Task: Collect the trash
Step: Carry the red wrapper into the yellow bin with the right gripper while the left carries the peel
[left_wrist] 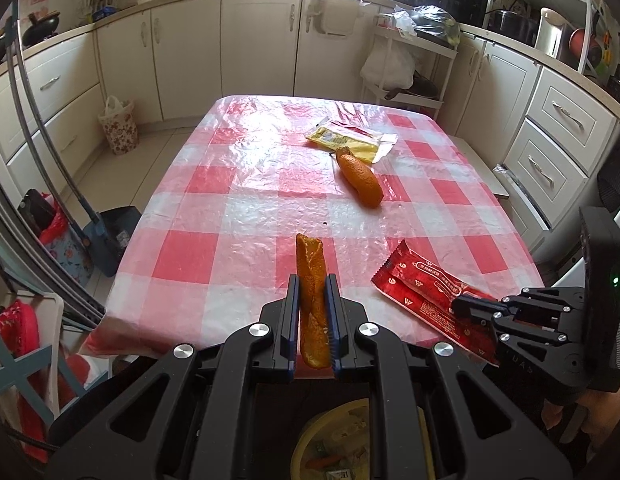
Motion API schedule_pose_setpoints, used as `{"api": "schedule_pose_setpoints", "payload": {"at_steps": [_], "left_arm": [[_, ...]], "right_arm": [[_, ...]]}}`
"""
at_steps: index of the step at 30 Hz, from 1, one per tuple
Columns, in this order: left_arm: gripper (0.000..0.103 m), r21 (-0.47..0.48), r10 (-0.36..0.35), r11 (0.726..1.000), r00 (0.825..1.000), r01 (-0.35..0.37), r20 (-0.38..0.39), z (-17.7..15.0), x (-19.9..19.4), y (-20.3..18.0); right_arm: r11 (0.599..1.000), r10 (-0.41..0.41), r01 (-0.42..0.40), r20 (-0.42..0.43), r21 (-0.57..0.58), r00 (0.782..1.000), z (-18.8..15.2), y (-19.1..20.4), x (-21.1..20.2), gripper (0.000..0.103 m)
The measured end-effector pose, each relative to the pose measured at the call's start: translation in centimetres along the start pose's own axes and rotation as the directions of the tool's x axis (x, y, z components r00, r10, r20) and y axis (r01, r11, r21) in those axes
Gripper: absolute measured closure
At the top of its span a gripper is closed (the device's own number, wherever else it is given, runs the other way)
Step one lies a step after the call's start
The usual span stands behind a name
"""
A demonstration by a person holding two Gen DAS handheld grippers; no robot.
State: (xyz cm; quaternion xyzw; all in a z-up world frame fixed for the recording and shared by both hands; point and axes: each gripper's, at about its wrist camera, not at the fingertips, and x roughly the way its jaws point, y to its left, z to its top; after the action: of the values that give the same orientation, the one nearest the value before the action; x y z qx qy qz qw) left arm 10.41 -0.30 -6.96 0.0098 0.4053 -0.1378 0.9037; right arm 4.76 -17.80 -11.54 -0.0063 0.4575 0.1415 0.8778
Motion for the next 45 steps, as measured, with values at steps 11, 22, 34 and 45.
{"api": "schedule_pose_setpoints", "payload": {"at_steps": [11, 22, 34, 45], "left_arm": [[0.090, -0.015, -0.002, 1.000, 1.000, 0.002, 0.001, -0.3, -0.3, 0.5], [0.090, -0.017, -0.011, 1.000, 1.000, 0.011, 0.002, -0.4, -0.3, 0.5], [0.090, 0.022, -0.009, 1.000, 0.999, 0.007, 0.051, -0.5, -2.9, -0.7], [0.090, 0.071, -0.023, 0.997, 0.996, 0.017, 0.086, -1.6, -5.9, -2.5]], "right_arm": [[0.999, 0.037, -0.036, 0.052, -0.022, 0.998, 0.3, 0.9, -0.8, 0.022], [0.996, -0.040, 0.039, -0.008, -0.084, 0.999, -0.2, 1.1, 0.2, 0.090], [0.995, 0.095, -0.096, 0.081, 0.009, 0.992, -1.0, 1.1, -3.4, 0.099], [0.969, 0.182, -0.198, -0.113, -0.150, 0.977, -6.8, 7.4, -2.9, 0.099]]}}
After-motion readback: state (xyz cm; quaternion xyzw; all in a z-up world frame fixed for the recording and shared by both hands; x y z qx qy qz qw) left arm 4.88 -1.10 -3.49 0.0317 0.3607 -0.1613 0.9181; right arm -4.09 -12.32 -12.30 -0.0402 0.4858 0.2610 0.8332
